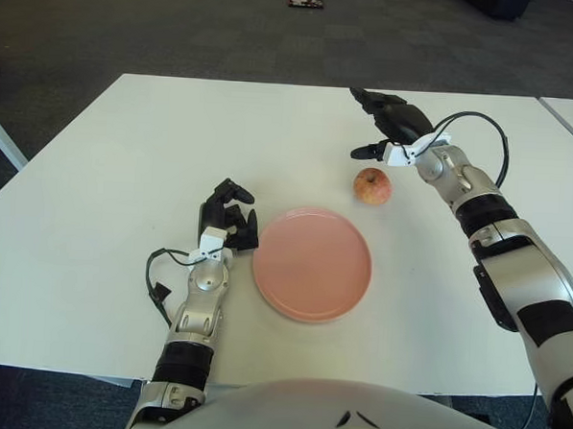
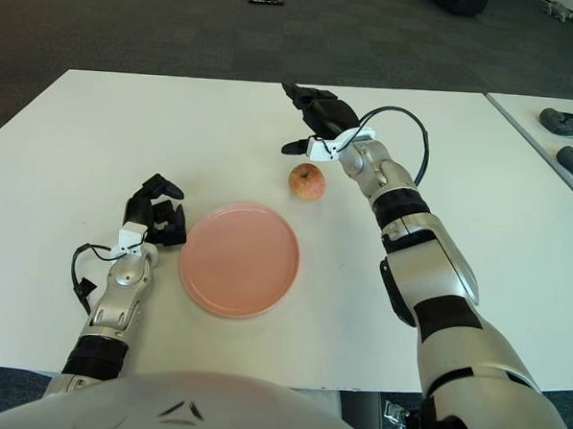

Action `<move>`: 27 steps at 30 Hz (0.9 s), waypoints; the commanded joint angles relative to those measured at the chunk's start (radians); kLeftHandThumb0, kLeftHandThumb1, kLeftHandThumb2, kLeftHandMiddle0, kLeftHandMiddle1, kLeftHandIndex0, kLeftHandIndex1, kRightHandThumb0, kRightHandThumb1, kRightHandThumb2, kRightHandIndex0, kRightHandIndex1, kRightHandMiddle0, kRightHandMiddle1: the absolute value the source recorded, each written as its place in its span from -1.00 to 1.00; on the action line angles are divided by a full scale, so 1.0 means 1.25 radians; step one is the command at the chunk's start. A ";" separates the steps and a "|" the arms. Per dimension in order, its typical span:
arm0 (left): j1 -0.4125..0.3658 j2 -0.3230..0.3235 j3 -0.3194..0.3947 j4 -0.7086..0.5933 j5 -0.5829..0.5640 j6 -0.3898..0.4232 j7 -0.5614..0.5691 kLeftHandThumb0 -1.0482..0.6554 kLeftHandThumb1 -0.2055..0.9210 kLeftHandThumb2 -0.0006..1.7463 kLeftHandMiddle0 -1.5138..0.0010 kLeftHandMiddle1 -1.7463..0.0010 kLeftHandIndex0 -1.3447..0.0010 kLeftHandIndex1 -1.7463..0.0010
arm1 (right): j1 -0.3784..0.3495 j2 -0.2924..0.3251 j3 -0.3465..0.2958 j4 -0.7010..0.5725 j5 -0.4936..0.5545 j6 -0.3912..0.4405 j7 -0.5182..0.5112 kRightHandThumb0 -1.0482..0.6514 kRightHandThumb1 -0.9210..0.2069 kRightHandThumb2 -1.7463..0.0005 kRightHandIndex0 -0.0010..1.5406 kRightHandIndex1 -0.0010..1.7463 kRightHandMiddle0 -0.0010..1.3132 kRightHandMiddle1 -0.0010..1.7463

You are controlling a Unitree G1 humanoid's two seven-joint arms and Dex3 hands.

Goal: Put the apple into the plate.

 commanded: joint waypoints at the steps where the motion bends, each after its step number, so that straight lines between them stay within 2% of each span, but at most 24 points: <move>1: 0.005 0.001 0.001 -0.007 0.000 0.006 -0.001 -0.41 -0.39 0.76 -0.63 -1.00 -0.13 -1.00 | -0.022 -0.024 0.007 0.013 -0.004 0.009 0.027 -1.00 -1.00 0.47 -1.00 -1.00 -1.00 -1.00; 4: 0.008 0.002 0.000 -0.010 -0.005 0.006 -0.008 -0.41 -0.38 0.75 -0.62 -1.00 -0.12 -1.00 | -0.030 -0.037 0.020 0.026 0.001 0.001 0.088 -1.00 -1.00 0.50 -1.00 -1.00 -1.00 -1.00; 11: 0.009 0.003 0.001 -0.008 -0.014 0.000 -0.015 -0.41 -0.38 0.75 -0.61 -1.00 -0.12 -1.00 | -0.028 -0.072 0.032 0.030 0.011 -0.024 0.174 -1.00 -1.00 0.63 -1.00 -1.00 -1.00 -1.00; 17: 0.012 0.004 0.003 -0.011 -0.015 0.003 -0.019 -0.41 -0.38 0.75 -0.61 -1.00 -0.12 -1.00 | -0.011 -0.142 -0.003 -0.035 0.057 -0.056 0.263 -1.00 -1.00 0.63 -1.00 -1.00 -1.00 -1.00; 27: 0.013 0.004 0.004 -0.011 -0.014 0.005 -0.020 -0.41 -0.37 0.75 -0.61 -1.00 -0.12 -1.00 | 0.009 -0.170 -0.031 -0.087 0.088 -0.041 0.313 -1.00 -1.00 0.58 -1.00 -1.00 -1.00 -1.00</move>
